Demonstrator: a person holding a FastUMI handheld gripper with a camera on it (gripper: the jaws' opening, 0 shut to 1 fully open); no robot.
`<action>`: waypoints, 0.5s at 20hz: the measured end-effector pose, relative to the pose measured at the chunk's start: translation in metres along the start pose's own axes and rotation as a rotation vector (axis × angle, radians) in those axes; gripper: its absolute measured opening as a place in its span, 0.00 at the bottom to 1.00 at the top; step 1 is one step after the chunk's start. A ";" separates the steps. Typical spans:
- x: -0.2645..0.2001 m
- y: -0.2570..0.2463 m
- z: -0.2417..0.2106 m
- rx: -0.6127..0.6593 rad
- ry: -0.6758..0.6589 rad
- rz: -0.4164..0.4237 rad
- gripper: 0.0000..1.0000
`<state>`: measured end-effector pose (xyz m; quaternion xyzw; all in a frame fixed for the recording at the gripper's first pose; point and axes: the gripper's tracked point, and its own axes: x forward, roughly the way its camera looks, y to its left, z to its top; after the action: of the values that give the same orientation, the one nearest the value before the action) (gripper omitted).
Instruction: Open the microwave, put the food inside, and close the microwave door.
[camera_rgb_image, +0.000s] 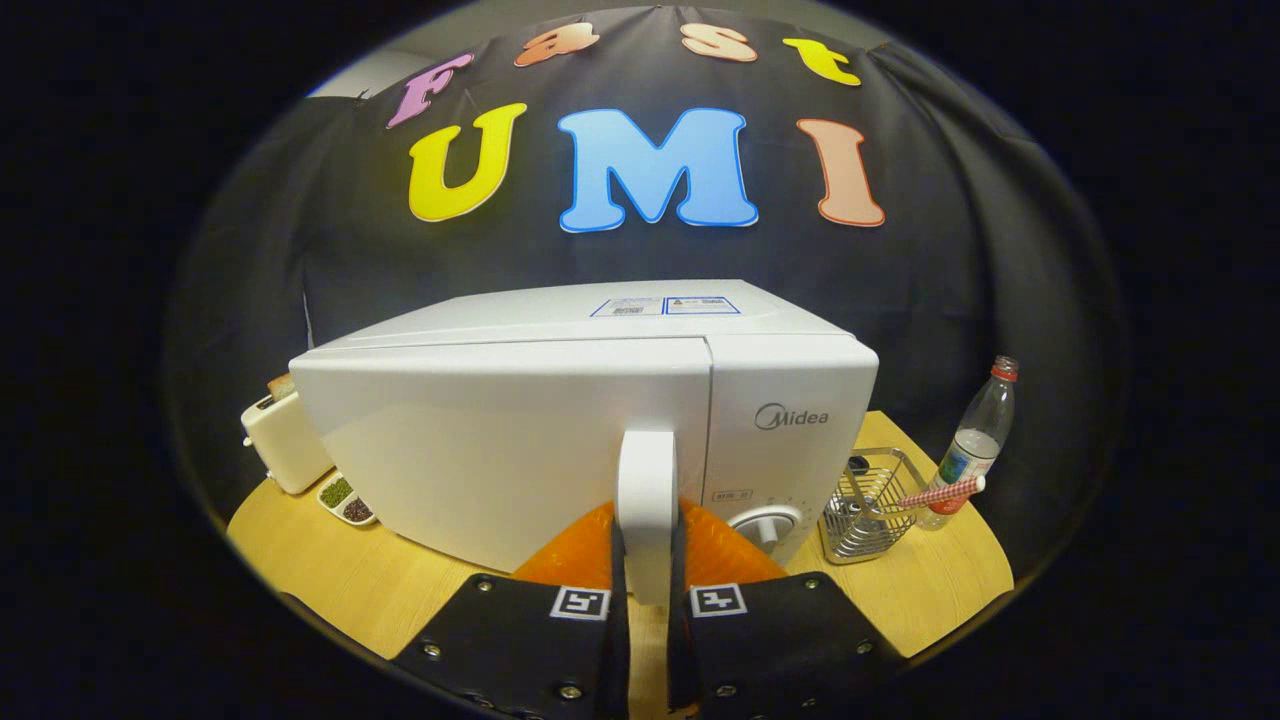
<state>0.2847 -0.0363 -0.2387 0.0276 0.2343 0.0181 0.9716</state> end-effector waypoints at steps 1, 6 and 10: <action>0.000 0.001 -0.001 -0.010 0.006 0.007 0.15; -0.004 0.000 -0.001 -0.018 0.026 -0.002 0.15; -0.030 0.010 -0.013 -0.072 0.016 -0.001 0.15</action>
<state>0.2518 -0.0274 -0.2360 -0.0077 0.2411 0.0264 0.9701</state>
